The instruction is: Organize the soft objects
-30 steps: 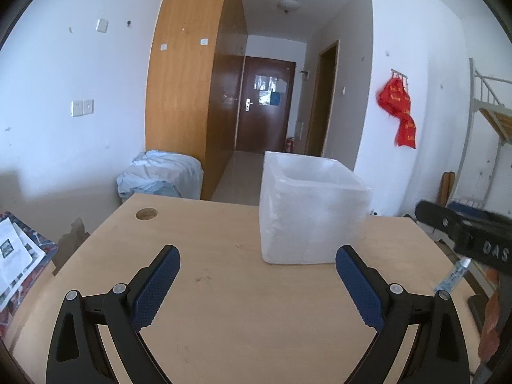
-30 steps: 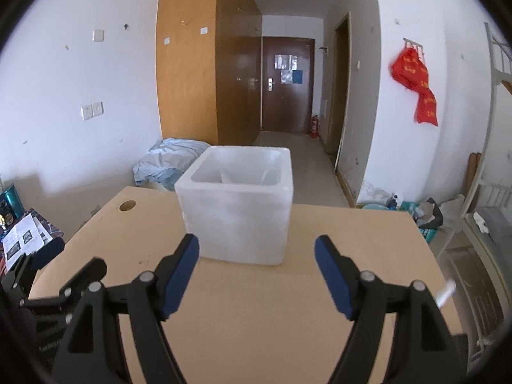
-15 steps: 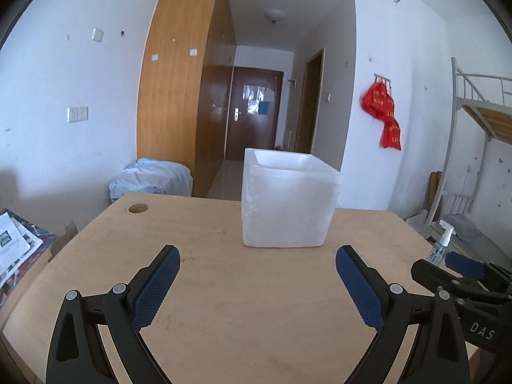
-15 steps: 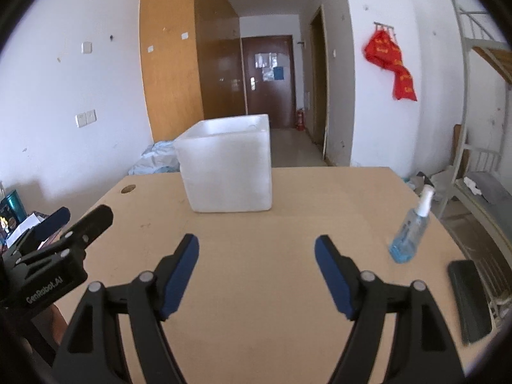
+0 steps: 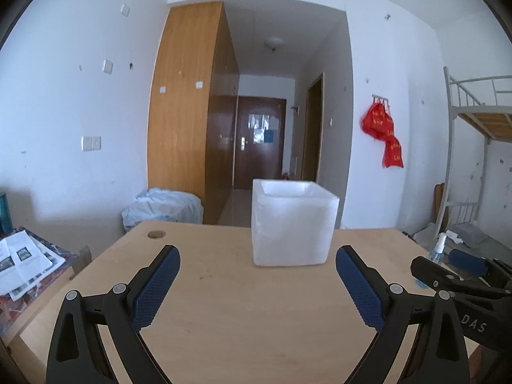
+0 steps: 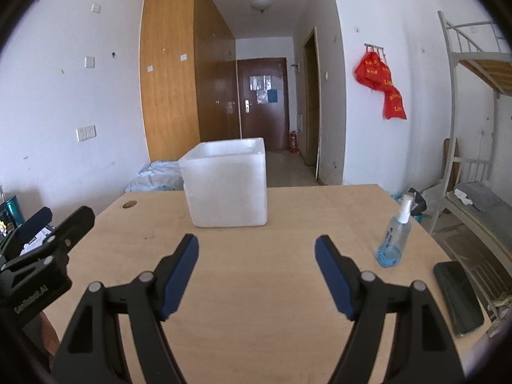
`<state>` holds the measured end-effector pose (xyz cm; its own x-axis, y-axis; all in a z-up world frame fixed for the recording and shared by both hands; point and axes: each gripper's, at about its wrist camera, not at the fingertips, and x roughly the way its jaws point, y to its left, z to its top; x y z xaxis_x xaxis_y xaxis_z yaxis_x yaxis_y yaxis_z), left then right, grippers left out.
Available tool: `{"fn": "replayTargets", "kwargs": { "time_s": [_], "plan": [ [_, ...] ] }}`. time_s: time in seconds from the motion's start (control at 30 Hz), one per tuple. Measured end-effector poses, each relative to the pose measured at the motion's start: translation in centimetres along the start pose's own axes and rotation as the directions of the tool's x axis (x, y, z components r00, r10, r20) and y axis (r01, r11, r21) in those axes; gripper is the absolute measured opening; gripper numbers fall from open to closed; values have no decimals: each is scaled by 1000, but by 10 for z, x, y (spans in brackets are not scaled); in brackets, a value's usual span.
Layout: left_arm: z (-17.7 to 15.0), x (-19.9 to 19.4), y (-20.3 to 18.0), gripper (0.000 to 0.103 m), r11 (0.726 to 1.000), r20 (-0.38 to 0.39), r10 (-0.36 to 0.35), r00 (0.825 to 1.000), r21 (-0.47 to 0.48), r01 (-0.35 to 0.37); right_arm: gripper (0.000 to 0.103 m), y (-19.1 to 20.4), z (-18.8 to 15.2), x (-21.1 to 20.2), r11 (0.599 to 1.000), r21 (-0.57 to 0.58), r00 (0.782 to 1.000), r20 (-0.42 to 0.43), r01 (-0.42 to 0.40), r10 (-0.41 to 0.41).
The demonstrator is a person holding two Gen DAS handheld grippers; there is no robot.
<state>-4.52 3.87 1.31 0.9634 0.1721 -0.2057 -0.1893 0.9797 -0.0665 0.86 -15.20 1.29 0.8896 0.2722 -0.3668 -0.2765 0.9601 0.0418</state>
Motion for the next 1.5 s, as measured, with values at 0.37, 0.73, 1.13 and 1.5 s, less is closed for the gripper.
{"fn": "replayTargets", "kwargs": {
  "time_s": [0.37,0.73,1.13,1.5],
  "plan": [
    [9,-20,-6,101,1000,55,-9,998,27,7,95,9,1,-37,997,-49,991,123,67,-61],
    [12,-22,-7,103,999,70,37,997,14,-39,96,9,4,-34,996,-58,991,118,65,-58],
    [13,-15,-3,103,996,60,84,995,15,-85,99,7,4,-28,995,-51,992,100,80,-75],
    [9,-15,-3,103,996,45,82,996,22,-83,103,1,6,-24,995,-44,992,93,84,-80]
  ]
}}
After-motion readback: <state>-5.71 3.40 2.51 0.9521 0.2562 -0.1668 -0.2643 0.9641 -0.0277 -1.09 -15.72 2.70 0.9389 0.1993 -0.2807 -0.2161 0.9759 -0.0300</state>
